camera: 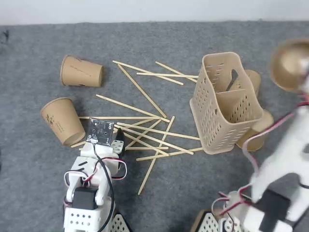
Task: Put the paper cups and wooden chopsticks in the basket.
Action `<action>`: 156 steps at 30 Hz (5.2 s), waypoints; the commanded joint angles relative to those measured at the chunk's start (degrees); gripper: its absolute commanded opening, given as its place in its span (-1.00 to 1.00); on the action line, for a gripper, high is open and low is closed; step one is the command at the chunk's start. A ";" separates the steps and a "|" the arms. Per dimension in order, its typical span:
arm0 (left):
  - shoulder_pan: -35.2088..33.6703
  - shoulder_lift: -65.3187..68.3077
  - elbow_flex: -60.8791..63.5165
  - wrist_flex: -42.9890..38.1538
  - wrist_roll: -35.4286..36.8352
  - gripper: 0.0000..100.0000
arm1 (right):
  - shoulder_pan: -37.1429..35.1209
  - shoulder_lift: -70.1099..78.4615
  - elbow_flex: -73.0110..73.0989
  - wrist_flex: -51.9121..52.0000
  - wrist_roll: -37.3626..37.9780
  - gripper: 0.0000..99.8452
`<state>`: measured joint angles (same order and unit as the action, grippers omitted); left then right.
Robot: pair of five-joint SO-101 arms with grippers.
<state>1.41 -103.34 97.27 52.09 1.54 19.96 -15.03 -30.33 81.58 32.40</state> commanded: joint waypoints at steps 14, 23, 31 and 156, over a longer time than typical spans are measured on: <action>0.35 -0.70 -0.84 0.00 -0.53 -0.82 | -19.21 15.52 -14.33 8.22 -29.19 -0.99; 1.41 -0.70 -0.84 -0.09 -0.53 -0.82 | -18.51 21.76 -21.71 21.14 -30.86 -0.99; 1.14 -0.70 -0.84 0.09 -0.53 -0.82 | -18.42 21.67 -18.20 21.23 -27.96 -0.88; 1.23 -0.62 -0.84 0.35 -0.53 -0.82 | 6.73 7.43 48.70 -9.19 5.45 -0.99</action>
<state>2.37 -103.34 97.27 52.09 1.54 24.35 -5.63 16.70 76.57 34.95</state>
